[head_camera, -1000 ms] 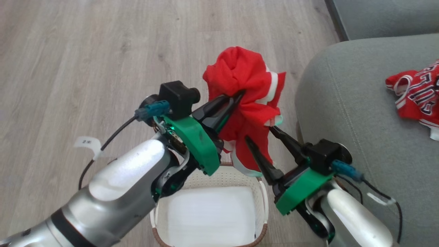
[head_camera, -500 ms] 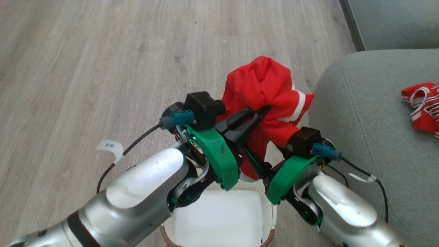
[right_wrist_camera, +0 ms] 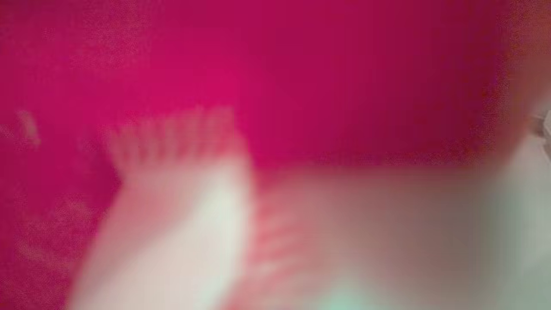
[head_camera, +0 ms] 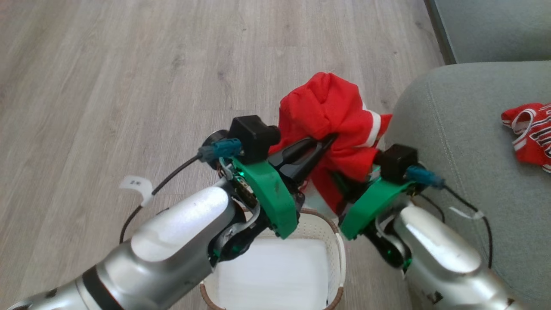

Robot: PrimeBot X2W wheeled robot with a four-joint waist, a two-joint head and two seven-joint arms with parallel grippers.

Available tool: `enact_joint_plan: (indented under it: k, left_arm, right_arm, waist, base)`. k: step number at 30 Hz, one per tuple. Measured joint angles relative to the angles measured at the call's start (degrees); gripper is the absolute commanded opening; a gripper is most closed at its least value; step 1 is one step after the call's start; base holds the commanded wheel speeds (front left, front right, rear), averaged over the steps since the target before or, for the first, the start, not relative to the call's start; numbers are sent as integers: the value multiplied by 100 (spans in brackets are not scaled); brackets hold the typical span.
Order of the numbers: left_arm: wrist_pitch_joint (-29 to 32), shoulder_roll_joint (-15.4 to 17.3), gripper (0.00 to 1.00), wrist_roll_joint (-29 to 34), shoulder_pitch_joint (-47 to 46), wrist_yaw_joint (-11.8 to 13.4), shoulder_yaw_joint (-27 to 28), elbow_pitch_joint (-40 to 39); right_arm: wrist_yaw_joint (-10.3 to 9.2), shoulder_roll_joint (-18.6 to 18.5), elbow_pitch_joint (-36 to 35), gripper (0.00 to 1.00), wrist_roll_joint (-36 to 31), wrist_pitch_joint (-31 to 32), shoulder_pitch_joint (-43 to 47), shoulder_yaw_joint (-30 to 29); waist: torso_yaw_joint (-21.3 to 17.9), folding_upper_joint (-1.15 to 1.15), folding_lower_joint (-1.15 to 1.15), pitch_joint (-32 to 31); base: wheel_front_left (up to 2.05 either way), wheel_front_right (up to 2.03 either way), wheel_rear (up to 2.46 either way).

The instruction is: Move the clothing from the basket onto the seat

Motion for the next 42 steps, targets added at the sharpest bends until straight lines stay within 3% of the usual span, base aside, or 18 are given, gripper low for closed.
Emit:
enact_joint_plan:
  k: [14, 15, 16, 17, 18, 19, 20, 30, 42]
  left_arm:
    - [-109, 304, 0, -137, 328, 96, 122, 167]
    - [-111, 305, 9, -137, 339, 125, 121, 163]
    - [-135, 305, 32, -137, 354, 145, 121, 159]
    - [-135, 305, 32, -137, 354, 145, 121, 159]
    - [-154, 307, 59, -137, 370, 147, 115, 155]
    - [-154, 310, 93, -137, 388, 154, 109, 148]
    - [-156, 314, 100, -137, 400, 158, 100, 144]
    - [-235, 338, 100, -63, 399, 207, 74, -23]
    - [-354, 383, 100, 113, 385, 270, 30, -114]
  right_arm:
    - [-1, -166, -1139, 0, -539, -16, 905, -1291]
    - [0, -167, -1215, 0, -578, -16, 936, -1390]
    - [0, -169, -1282, 0, -611, -16, 965, -1481]
    - [0, -169, -1282, 0, -611, -16, 965, -1481]
    - [0, -171, -1339, 0, -645, -16, 984, -1581]
    - [-1, -177, -1406, 0, -665, -16, 1002, -1681]
    - [0, -185, -1474, 0, -693, -18, 1034, -1788]
    - [-1, -367, -2027, 0, -894, -19, 1321, -2505]
    - [-1, -512, -2744, 0, -954, -24, 1718, -3075]
  waist:
    - [-367, 0, 0, 78]
    - [-407, 0, 0, 82]
    - [-449, 0, 0, 86]
    - [-449, 0, 0, 86]
    - [-493, 0, 0, 91]
    - [-538, 0, 0, 95]
    - [-587, 0, 0, 100]
    - [-1201, 0, 0, 176]
    - [-2245, 0, 0, 362]
  base:
    - [0, 0, 0]
    - [0, 0, 0]
    - [0, 0, 0]
    - [0, 0, 0]
    - [0, 0, 0]
    - [0, 0, 0]
    - [0, 0, 0]
    - [0, 0, 0]
    - [0, 0, 0]
